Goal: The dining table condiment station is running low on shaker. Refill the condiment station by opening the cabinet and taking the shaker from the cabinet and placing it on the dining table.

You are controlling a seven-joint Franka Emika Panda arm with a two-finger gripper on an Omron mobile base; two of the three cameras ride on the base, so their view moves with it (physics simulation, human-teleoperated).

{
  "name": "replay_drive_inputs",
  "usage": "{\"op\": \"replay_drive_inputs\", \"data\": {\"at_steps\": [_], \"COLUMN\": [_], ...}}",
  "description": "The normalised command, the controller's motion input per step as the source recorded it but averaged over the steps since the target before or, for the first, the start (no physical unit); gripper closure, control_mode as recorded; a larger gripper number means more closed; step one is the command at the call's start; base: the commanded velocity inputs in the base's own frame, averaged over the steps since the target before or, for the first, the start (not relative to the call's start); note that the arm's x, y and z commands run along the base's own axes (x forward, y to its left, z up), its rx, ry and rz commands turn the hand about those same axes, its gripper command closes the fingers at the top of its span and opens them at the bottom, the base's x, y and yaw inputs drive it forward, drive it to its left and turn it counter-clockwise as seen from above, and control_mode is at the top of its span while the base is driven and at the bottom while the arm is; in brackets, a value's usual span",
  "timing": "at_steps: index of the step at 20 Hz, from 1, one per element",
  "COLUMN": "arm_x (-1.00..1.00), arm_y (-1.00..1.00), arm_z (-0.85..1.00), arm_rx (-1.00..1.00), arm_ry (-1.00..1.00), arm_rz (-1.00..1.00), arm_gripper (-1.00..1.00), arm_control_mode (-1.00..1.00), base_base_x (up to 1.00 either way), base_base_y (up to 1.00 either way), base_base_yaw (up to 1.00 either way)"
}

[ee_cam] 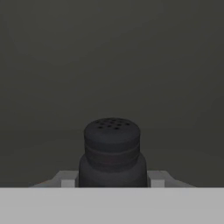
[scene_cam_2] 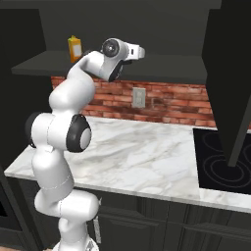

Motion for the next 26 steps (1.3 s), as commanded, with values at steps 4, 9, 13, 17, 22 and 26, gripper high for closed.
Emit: {"op": "replay_drive_inputs", "data": {"at_steps": [4, 9, 13, 17, 22, 26], "arm_x": [-0.15, -0.73, -0.98, -1.0, -1.0, -1.0], "arm_y": [-0.13, -0.16, 0.0, 0.0, -0.02, -0.12], "arm_z": [0.0, 0.0, 0.0, 0.14, 0.2, 0.27], "arm_rx": [0.01, 0.01, 0.0, 0.0, 0.0, 0.0], "arm_ry": [-0.02, -0.11, -0.11, -0.02, 0.0, 0.0], "arm_rz": [0.0, -0.01, -0.04, -0.04, -0.03, -0.01], "arm_gripper": [1.0, 1.0, 1.0, 1.0, 1.0, 1.0], "arm_control_mode": [-1.0, -1.0, -1.0, -1.0, -1.0, -1.0], "base_base_x": [0.0, 0.0, 0.0, 0.0, 0.0, 0.0], "base_base_y": [0.0, 0.0, 0.0, 0.0, 0.0, 0.0], "base_base_yaw": [0.0, 0.0, 0.0, 0.0, 0.0, 0.0]}}
